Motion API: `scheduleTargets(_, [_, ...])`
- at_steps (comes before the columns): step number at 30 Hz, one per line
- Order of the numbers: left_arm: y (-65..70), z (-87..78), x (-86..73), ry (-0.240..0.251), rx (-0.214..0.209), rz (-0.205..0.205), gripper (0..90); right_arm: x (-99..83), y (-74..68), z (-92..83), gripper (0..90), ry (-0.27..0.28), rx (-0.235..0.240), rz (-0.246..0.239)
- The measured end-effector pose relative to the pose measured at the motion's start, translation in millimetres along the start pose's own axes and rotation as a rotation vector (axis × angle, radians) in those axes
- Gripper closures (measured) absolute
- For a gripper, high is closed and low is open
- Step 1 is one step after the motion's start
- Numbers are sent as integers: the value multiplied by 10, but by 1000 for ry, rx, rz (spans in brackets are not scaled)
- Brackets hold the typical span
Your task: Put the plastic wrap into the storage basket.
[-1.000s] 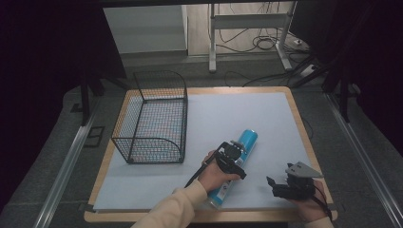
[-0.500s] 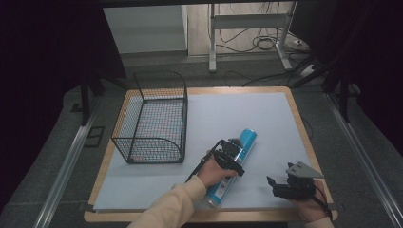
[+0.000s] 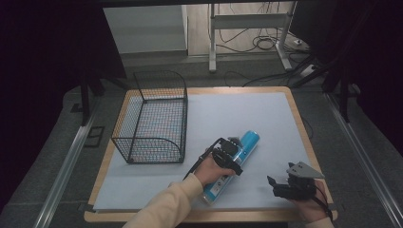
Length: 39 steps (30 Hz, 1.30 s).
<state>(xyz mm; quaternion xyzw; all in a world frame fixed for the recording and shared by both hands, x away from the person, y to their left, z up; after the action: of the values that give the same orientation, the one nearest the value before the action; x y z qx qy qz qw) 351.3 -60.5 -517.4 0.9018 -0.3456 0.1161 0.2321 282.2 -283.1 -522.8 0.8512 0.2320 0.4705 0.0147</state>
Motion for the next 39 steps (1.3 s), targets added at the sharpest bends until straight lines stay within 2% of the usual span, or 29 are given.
scheduleTargets(18, [-27, -200, 18, 47, -13, 26, 305, -4, 29, -2, 104, 2, -19, 8])
scheduleTargets(24, [-54, -332, 26, 76, -17, 34, 306, -4, 32, -2, 104, 3, -20, 8])
scheduleTargets(39, [-193, -707, 39, 161, -19, 15, 309, 0, 29, -4, 106, 6, -20, 15])
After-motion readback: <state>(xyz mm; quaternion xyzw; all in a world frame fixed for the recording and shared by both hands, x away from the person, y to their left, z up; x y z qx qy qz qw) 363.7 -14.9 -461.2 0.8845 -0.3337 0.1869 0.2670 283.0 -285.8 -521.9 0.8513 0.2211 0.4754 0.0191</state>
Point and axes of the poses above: each handheld gripper's, and its own axes: z roughly forward along the jaws, x roughly out of its top, y roughly to its right, the point moved 3 cm from there along z, roughly forward along the jaws, and after that the axes turned 10 degrees about -x, right-handed, at the moved point
